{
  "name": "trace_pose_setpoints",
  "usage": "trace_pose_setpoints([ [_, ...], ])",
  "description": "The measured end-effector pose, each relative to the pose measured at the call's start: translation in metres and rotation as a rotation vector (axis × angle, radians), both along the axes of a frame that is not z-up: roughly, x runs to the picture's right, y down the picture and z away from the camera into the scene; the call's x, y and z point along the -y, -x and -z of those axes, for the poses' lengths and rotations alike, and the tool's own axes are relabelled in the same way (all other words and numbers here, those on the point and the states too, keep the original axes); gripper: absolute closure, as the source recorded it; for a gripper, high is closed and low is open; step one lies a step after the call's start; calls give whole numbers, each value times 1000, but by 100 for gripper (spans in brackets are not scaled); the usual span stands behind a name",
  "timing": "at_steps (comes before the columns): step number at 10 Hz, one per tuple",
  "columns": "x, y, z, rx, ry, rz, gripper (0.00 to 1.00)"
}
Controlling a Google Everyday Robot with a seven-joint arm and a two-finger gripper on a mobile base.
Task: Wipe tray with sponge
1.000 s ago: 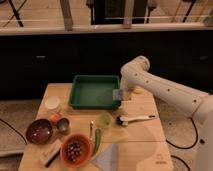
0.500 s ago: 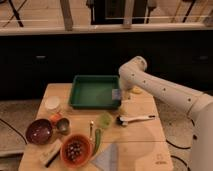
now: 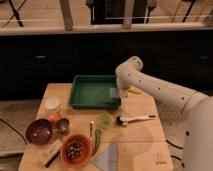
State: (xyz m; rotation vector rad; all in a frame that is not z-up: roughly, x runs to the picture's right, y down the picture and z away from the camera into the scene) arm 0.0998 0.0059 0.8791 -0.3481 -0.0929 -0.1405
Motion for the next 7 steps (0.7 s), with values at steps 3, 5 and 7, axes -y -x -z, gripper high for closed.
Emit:
trace_pose_setpoints([
  [3, 1, 5, -9, 9, -10, 21, 99],
  [5, 2, 10, -14, 17, -12, 43, 99],
  [7, 2, 17, -20, 31, -13, 85, 99],
])
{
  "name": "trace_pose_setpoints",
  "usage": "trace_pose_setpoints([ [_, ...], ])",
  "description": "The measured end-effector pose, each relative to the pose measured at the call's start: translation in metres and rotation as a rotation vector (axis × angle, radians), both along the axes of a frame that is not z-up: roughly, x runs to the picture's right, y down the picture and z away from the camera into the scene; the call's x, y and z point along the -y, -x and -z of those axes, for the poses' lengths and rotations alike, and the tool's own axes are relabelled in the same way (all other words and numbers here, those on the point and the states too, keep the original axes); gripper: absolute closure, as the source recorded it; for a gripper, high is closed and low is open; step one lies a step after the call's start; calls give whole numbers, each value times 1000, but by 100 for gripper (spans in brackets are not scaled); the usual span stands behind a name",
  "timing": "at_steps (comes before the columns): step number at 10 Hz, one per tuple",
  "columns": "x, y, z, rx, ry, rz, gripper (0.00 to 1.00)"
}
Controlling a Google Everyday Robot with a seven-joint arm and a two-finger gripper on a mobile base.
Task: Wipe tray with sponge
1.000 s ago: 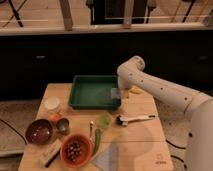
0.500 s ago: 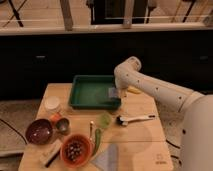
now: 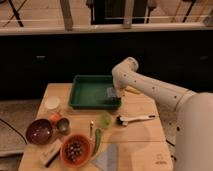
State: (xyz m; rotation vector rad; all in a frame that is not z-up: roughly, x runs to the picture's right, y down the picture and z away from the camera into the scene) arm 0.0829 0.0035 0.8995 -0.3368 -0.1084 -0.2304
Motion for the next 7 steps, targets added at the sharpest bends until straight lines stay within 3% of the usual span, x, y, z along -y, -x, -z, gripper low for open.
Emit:
trace_pose_setpoints([
  [7, 5, 19, -14, 39, -1, 86, 99],
])
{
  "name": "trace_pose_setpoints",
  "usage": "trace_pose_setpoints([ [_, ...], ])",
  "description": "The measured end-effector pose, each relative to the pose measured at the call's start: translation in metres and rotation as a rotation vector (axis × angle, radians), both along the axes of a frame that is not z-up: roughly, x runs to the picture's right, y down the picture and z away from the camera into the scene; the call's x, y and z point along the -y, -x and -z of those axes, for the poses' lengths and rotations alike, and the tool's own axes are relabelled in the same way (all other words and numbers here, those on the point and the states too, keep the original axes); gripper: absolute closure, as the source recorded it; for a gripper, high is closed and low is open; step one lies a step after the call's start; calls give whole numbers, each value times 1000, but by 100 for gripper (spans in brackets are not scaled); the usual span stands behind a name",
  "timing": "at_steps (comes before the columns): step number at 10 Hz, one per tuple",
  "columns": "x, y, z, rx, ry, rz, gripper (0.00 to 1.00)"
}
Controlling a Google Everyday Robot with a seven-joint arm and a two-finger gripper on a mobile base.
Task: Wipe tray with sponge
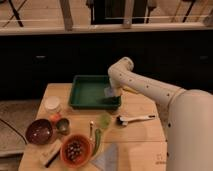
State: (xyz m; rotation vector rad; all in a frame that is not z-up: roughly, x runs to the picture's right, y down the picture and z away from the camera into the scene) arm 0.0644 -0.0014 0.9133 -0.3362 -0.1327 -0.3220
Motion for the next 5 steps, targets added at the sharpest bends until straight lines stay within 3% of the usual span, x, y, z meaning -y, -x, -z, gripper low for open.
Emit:
trace_pose_setpoints([
  [5, 3, 12, -11, 25, 5, 59, 99],
])
